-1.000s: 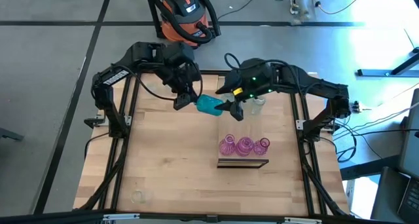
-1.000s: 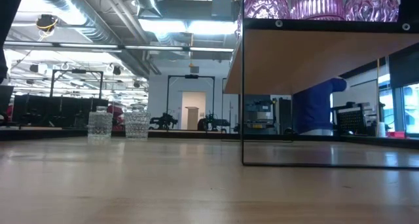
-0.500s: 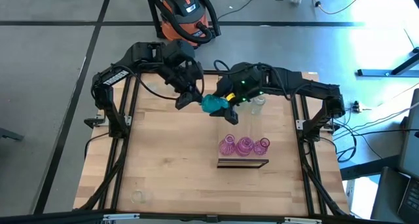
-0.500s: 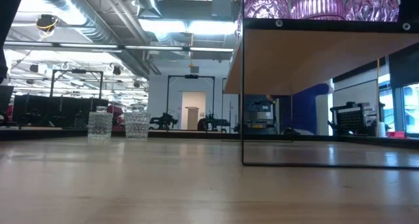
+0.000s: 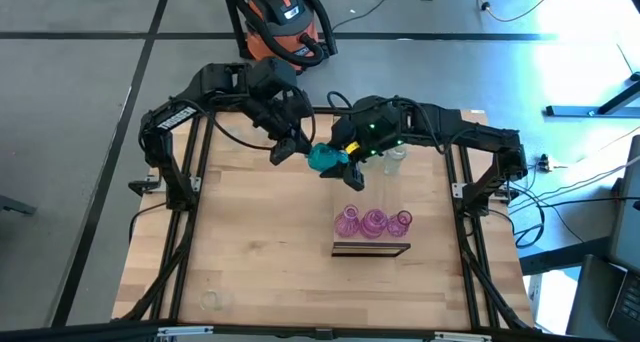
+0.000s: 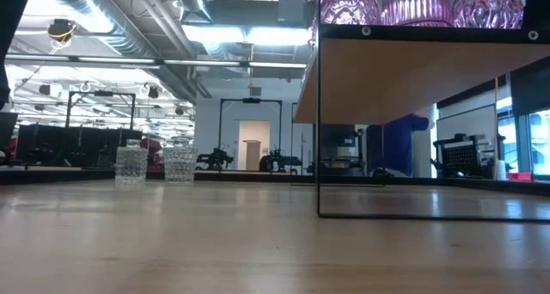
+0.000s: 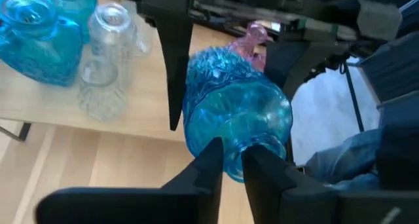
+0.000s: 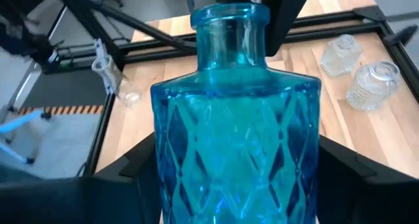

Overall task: Sort vases onto shelf
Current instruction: Put the blue vase on the shelf aligned with the other blue vase

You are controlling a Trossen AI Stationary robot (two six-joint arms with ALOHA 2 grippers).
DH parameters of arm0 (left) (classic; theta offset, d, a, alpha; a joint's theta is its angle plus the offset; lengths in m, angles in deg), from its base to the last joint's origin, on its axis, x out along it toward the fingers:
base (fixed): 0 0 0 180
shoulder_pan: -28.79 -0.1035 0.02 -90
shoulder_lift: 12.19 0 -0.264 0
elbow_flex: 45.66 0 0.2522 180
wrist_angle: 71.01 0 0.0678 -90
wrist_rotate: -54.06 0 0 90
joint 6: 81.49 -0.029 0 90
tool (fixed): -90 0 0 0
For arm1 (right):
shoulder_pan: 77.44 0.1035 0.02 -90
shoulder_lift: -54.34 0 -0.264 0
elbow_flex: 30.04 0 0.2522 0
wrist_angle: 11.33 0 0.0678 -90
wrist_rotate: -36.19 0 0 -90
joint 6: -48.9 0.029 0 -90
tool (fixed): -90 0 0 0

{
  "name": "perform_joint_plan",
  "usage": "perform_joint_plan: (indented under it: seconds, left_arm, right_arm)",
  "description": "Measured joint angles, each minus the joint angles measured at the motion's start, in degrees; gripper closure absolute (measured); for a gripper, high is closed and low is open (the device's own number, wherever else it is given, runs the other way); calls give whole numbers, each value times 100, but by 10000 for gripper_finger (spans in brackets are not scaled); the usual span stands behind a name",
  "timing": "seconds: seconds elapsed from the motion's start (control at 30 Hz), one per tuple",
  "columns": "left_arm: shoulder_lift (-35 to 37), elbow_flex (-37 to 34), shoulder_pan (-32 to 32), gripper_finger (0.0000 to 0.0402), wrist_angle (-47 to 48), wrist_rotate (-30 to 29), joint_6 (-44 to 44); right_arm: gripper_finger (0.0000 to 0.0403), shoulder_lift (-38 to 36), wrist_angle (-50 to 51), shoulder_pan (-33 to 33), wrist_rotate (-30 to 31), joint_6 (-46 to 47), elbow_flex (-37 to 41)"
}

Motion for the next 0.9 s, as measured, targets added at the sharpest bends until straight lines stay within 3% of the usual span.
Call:
perform_joint_plan:
  seconds: [0.13, 0.4, 0.6, 0.77, 0.9]
  left_arm:
    - [63, 0, -117, 328, -40, -5, 72]
    - [669, 4, -343, 329, -655, -146, 204]
    - [1237, 11, -423, 329, -1121, -733, 31]
    - [1359, 11, -423, 328, -1062, -1165, -159]
    - [1264, 4, -422, 328, -933, -1184, -258]
  right_arm:
    - [148, -37, -82, 0, 200, 337, 2]
    - [148, -491, -309, -1, 972, 516, 11]
    - [148, -981, -37, -4, 1972, 706, 11]
    - [148, -1541, 485, 4, 3187, 973, 45]
    - [148, -2323, 488, 4, 4172, 1414, 834]
